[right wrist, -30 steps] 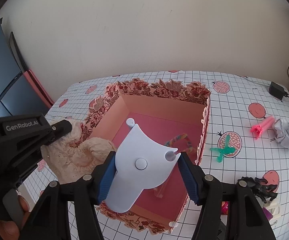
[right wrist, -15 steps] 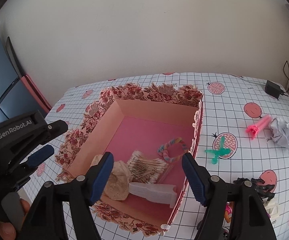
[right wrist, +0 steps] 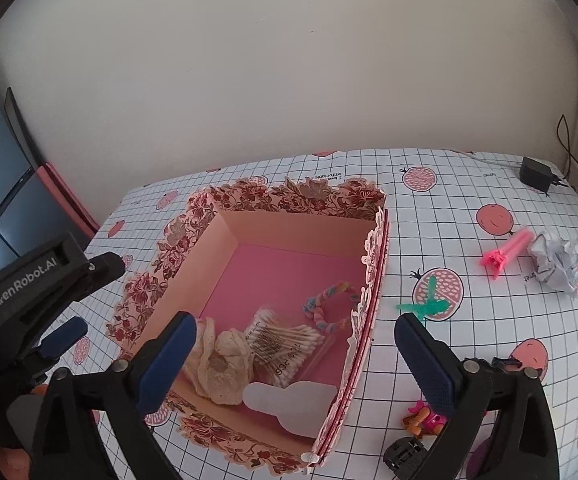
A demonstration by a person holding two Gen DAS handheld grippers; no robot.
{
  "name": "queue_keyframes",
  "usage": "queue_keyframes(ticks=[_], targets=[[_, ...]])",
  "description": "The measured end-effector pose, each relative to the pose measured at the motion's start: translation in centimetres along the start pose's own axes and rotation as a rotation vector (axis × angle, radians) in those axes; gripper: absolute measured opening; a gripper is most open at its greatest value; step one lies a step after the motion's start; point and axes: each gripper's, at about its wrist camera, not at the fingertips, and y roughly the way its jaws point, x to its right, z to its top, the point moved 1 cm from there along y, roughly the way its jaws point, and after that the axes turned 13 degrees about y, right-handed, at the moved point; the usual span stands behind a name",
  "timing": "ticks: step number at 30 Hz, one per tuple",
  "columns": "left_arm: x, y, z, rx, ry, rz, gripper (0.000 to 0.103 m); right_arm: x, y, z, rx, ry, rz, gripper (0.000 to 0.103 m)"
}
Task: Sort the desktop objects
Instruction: 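Withdraw both grippers from the box and move toward the toys on the table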
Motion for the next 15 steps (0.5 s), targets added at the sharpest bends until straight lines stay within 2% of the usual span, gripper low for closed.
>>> queue_keyframes(ticks=[4,6,15], targets=[[-0.2,-0.2,0.0,0.013,-0.008,0.012,0.095,0.2,-0.1,0.1,0.005,0.007,-0.009,0.103],[-0.3,-0.2,0.0,0.017,-0.013,0.026,0.102,0.2,-0.1,0.3,0.007,0.009,-0.016,0.103],[0.6,-0.9,-0.1,0.026,0.012,0.029,0.103,0.6,-1.2,0.6,0.009,0.015,-0.029,0.103]])
